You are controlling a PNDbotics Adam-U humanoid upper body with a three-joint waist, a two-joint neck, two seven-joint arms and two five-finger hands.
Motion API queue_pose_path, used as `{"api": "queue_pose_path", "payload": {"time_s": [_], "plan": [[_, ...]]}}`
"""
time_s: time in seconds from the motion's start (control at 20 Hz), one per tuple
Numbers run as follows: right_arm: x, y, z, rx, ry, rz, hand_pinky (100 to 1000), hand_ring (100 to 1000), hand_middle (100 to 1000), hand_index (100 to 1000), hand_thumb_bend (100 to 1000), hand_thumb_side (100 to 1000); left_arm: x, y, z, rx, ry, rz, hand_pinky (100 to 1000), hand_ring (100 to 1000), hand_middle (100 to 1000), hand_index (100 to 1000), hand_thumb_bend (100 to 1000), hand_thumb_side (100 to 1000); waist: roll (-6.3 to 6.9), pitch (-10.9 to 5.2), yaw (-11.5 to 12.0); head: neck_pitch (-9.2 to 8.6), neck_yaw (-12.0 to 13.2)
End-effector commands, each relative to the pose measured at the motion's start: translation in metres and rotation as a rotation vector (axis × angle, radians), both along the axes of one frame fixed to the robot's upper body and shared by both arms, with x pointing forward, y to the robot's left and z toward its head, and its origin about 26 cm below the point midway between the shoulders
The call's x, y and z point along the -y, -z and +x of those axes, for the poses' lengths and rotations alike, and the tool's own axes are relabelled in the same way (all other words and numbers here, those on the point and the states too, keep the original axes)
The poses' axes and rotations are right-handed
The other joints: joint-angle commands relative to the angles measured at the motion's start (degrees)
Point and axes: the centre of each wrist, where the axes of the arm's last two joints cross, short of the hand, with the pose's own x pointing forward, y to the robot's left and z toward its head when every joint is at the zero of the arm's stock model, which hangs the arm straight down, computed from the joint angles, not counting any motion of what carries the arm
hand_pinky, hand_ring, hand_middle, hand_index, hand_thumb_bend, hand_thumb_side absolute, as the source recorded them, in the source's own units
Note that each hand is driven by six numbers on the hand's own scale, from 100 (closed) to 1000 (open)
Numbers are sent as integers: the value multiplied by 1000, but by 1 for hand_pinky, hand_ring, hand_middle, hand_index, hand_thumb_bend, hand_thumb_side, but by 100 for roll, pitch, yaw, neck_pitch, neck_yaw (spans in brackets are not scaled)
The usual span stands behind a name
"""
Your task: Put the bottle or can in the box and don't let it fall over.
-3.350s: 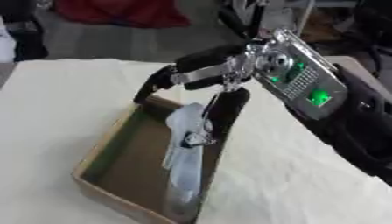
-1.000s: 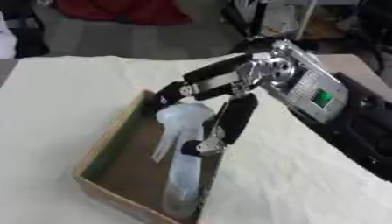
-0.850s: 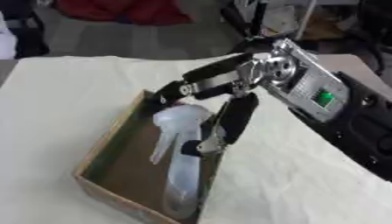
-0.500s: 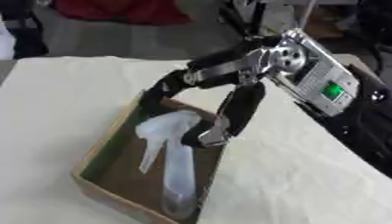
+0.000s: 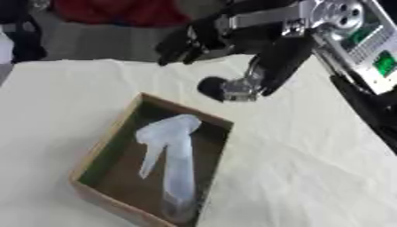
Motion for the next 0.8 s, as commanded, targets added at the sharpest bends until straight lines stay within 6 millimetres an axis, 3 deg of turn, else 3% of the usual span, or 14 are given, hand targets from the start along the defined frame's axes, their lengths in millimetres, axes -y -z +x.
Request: {"api": "queue_pose_path", "payload": {"time_s": [0.05,0.15,0.2,0.25,0.3,0.45,0.5,0.8], "plan": [[29,-25,-4,30,103,103,878,903,829,932,100,689,-13,-21,-10,49,-32,22,886,781,753,828,304,674,53,-153,-30,-7,77],[48,-34,-6,50,194,150,868,897,839,918,100,815,-15,-19,-11,47,-38,20,886,781,753,828,303,673,75,-169,-67,47,130],[55,-38,-9,67,234,172,868,897,839,918,100,815,-16,-18,-12,47,-40,21,886,781,753,828,303,673,82,-175,-78,77,153],[63,-41,-13,85,273,194,857,891,853,906,100,971,-16,-18,-13,47,-42,21,886,780,753,828,304,670,90,-182,-89,123,187],[71,-43,-15,101,316,216,857,890,849,905,100,897,-17,-17,-14,47,-44,21,886,780,753,829,304,669,104,-195,-108,187,237],[88,-49,-27,164,402,293,857,890,849,905,100,897,-16,-18,-15,52,-41,22,886,780,753,829,304,669,101,-200,-97,238,255],[94,-51,-31,177,423,321,857,889,853,909,100,554,-16,-18,-15,54,-40,23,885,780,755,829,306,658,109,-206,-101,250,284],[146,-32,-31,173,525,503,846,843,819,882,100,580,-14,-12,-26,89,-39,10,884,781,770,835,309,649,179,-264,-216,244,404]]}}
